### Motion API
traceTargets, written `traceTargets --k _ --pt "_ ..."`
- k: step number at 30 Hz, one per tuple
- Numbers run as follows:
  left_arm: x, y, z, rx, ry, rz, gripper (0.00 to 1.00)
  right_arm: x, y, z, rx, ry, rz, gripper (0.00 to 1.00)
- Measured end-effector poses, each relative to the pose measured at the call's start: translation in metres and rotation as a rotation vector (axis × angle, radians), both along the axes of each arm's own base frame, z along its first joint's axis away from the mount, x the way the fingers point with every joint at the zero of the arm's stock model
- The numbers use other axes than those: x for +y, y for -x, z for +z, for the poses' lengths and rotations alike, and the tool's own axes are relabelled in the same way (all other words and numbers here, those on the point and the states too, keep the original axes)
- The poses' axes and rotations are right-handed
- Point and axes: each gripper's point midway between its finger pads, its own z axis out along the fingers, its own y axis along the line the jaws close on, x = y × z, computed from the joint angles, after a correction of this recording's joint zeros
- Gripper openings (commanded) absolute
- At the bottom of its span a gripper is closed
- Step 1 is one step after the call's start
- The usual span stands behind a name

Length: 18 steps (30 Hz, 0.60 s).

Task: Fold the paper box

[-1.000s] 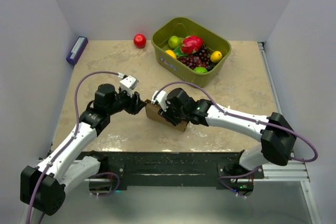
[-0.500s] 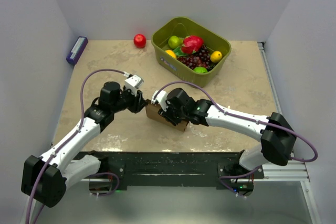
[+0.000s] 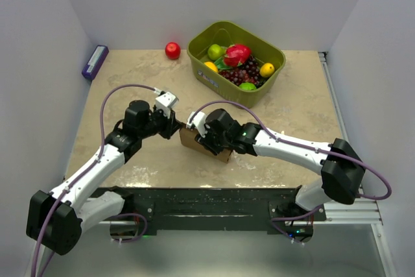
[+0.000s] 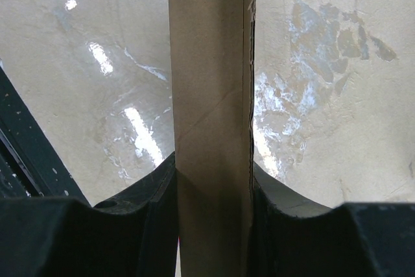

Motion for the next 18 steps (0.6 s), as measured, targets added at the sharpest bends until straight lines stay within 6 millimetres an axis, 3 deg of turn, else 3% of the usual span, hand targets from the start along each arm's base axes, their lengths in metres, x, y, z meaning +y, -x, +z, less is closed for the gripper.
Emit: traceTargets --k 11,18 --pt "-0.0013 0.0005 -0.0006 0.002 -0.004 0.007 0.01 0.0009 -0.0016 -0.0014 -0.003 0.004 -0.004 0.01" --pt "-0.0009 -0.0010 -0.0027 0.012 -0.007 0.026 0.00 0.0017 -0.0035 -0.0022 -0.005 0.009 -0.009 0.00"
